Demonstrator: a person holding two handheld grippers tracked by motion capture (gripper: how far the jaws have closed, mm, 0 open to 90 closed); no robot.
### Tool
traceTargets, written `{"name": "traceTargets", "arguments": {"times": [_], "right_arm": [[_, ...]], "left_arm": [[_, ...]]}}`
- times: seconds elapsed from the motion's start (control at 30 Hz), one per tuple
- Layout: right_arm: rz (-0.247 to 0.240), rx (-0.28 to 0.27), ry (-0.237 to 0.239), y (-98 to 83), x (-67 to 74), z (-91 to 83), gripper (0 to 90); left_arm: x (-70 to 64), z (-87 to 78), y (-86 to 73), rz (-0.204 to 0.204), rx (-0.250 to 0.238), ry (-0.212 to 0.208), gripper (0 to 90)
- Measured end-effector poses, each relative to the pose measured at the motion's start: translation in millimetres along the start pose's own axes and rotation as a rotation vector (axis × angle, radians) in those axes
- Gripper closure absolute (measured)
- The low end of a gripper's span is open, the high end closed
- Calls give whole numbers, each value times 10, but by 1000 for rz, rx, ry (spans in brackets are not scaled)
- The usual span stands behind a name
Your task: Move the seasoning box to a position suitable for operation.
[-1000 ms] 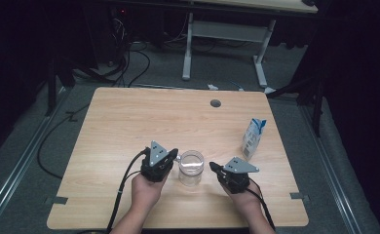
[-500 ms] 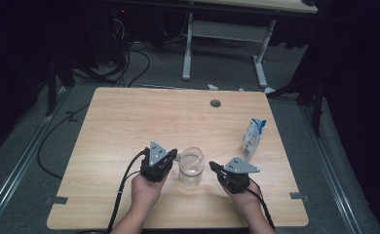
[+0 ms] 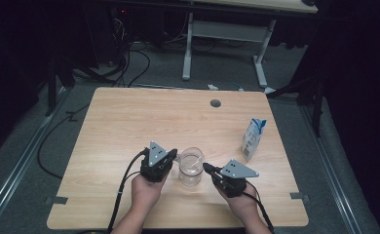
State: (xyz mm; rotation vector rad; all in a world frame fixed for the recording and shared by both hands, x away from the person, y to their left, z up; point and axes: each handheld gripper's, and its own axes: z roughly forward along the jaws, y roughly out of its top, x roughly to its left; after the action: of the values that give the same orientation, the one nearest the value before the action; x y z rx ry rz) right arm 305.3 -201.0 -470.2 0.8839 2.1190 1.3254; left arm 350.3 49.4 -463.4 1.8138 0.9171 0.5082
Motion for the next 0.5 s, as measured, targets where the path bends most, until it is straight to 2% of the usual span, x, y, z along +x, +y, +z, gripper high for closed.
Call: {"name": "traceTargets", "arguments": {"times": [0.33,0.5], "right_arm": [[5,2,11,1,14,6,896],[7,1,17,1,25,9,896]], "left_arm": [[-4,-17,-1,-3,-7,-5,900],[-35,-122,-18,9,-34,-3,900]]}}
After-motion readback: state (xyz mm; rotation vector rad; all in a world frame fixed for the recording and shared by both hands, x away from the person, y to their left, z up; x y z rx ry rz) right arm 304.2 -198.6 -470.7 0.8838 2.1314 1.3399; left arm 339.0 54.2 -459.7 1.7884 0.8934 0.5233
